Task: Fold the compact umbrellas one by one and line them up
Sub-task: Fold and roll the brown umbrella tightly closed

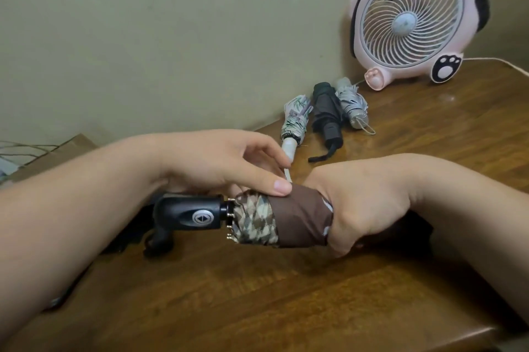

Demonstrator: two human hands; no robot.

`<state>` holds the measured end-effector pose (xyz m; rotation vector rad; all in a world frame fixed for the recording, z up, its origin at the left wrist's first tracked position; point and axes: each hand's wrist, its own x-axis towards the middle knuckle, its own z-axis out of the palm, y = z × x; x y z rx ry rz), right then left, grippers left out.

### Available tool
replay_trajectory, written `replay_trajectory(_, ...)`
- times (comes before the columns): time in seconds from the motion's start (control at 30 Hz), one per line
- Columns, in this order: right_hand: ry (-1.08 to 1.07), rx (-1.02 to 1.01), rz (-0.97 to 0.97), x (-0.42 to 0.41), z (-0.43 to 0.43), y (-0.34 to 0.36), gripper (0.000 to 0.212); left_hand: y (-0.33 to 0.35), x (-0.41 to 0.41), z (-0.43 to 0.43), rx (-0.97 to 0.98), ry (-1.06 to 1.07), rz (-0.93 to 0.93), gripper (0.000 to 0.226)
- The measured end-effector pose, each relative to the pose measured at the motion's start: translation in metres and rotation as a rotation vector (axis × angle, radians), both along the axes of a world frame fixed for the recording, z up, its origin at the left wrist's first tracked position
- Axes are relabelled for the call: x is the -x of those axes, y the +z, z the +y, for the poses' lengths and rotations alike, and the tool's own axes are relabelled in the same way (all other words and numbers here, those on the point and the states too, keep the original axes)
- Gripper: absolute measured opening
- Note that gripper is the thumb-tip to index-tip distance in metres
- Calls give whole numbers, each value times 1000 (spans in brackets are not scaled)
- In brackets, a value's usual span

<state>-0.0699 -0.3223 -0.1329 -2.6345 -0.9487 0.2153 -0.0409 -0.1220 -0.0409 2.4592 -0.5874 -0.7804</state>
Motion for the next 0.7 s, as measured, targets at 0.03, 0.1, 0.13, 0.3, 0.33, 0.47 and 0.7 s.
replay_trajectory(0.03,1,-33,-20,-1,2,-4,20,-5,-2,6,69,38,16,57)
replay_trajectory(0.1,-1,-40,-119,-3,7,-9,19,-14,-4,15,82,33,11,52)
replay_trajectory(0.13,9,-48,-127,-3,8,-9,16,-16,-3,18,70,24,27,57)
replay_trajectory(0.3,43,49,-98,1,15,-6,16,-32,4,31,95,46,79,49)
replay_trajectory(0.33,33,78,-114,1,16,-7,19,-35,5,33,112,51,84,42)
replay_trajectory(0.47,-8,180,-193,2,24,-7,26,-46,0,45,237,160,154,24)
replay_trajectory(0.7,-23,220,-361,-3,36,-17,32,-56,-7,67,270,-20,66,24)
